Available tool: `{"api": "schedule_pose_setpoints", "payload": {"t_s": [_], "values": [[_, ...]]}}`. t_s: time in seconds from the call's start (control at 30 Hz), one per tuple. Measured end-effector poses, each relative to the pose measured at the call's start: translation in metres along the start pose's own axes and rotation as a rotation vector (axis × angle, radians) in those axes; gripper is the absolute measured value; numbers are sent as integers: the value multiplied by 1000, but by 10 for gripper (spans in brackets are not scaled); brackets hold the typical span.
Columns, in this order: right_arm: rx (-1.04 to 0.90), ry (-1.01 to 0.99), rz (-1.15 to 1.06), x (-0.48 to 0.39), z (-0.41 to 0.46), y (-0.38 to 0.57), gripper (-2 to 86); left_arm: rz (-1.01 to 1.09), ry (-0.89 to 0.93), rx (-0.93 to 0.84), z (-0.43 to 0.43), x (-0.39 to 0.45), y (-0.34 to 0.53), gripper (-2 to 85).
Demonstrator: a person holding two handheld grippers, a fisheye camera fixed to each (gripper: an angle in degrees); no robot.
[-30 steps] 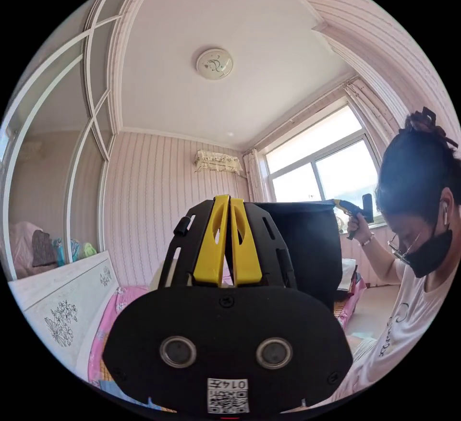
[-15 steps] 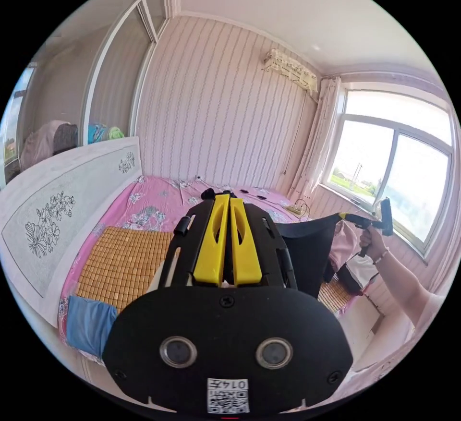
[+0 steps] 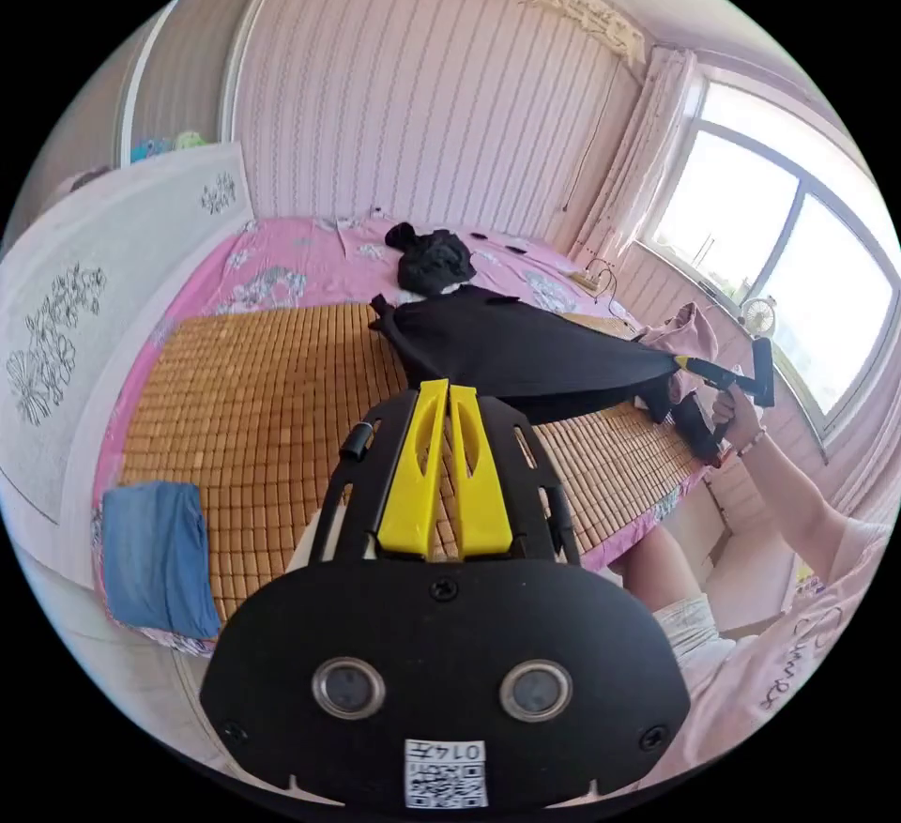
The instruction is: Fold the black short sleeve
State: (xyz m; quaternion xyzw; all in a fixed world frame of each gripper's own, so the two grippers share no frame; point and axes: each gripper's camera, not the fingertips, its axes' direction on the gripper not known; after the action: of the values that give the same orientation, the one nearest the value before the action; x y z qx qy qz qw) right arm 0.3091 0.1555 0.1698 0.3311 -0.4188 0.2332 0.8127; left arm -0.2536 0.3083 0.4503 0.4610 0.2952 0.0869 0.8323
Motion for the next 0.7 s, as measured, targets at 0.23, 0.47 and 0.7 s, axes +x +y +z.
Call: {"api": "schedule_pose_setpoints", "payload": {"t_s": [0.23, 0.47, 0.7], "values": [[-220, -110, 293, 79, 66, 60, 9, -179, 14, -258, 91, -63, 73, -10], [-344, -70, 303, 98, 53, 83, 11, -27, 64, -476, 100, -66, 104, -10], [-401, -1, 222, 85, 36, 77, 22, -27, 125, -582, 101, -84, 122, -10]]}}
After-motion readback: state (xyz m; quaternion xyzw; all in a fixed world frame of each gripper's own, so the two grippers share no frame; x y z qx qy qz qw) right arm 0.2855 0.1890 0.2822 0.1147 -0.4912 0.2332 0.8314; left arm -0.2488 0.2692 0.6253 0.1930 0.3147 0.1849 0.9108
